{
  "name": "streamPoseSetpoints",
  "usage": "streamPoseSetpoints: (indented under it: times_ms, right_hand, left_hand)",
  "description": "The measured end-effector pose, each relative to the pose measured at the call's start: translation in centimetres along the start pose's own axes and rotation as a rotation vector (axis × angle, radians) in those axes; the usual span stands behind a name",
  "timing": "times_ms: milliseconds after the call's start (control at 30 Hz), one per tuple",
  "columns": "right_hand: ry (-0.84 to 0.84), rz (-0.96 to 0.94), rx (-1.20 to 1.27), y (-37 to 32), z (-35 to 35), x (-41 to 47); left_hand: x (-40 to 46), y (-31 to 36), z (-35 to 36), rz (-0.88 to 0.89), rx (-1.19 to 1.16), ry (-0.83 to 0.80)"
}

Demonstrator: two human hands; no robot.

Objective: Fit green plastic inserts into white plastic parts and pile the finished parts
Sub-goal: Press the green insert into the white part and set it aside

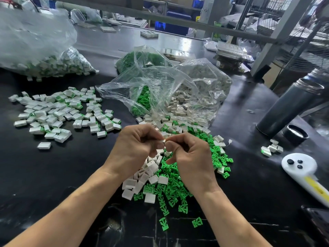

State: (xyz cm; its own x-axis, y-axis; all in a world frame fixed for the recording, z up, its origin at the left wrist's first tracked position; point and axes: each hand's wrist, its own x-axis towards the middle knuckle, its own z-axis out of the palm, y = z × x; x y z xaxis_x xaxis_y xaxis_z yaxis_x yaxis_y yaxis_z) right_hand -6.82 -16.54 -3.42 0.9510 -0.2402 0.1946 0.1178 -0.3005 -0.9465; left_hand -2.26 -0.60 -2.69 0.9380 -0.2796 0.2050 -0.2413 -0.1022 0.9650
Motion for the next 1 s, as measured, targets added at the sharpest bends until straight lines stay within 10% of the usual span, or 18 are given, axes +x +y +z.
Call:
streamPoseSetpoints:
  times_ms: [1000]
  right_hand:
    - [-0.060, 0.085, 0.358, -0.9, 1.0, 0.6]
  left_hand:
    - [-0.6, 1.1, 3.0, 0.060, -0.086, -0.061]
